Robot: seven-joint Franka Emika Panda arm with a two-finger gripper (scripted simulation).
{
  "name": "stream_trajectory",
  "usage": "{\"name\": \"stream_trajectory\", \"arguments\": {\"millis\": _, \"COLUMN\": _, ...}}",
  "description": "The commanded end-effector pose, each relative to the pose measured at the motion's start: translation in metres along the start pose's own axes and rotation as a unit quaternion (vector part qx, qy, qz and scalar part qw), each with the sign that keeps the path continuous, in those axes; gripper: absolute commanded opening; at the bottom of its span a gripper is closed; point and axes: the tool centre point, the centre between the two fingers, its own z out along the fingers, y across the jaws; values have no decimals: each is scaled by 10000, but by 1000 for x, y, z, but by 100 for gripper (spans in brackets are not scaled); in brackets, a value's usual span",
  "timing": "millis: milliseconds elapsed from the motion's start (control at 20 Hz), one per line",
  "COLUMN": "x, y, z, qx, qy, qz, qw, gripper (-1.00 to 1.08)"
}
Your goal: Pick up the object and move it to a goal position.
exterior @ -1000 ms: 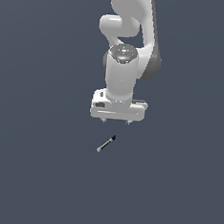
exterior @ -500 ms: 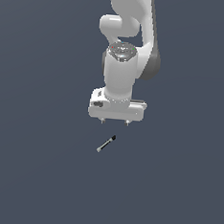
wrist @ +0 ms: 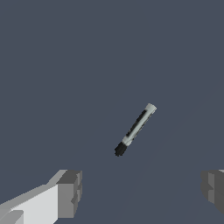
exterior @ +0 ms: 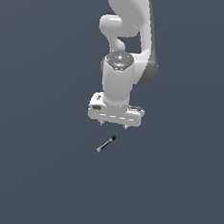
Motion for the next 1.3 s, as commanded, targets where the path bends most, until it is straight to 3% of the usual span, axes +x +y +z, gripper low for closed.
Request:
{"name": "stream_trajectory", "arguments": {"millis": 0, "x": 2, "y": 2, "z": 8, "qx": 1, "qy": -20, "qz": 258, "qw": 9997, "gripper": 100}}
{"name": "stream_trajectory", "arguments": {"millis": 350, "x": 7, "y": 8, "z": 40, "qx": -17, "qy": -82, "qz": 1224, "qw": 9925, "gripper": 100}}
{"name": "stream_trajectory", "arguments": {"millis": 800, "x": 11, "y": 17, "z": 80, "qx": -87, "qy": -135, "qz": 2418, "qw": 9702, "gripper": 100}}
{"name": "stream_trajectory", "arguments": {"millis": 1250, "x": 12, "y": 23, "z": 101, "qx": -142, "qy": -148, "qz": 3034, "qw": 9526, "gripper": 100}}
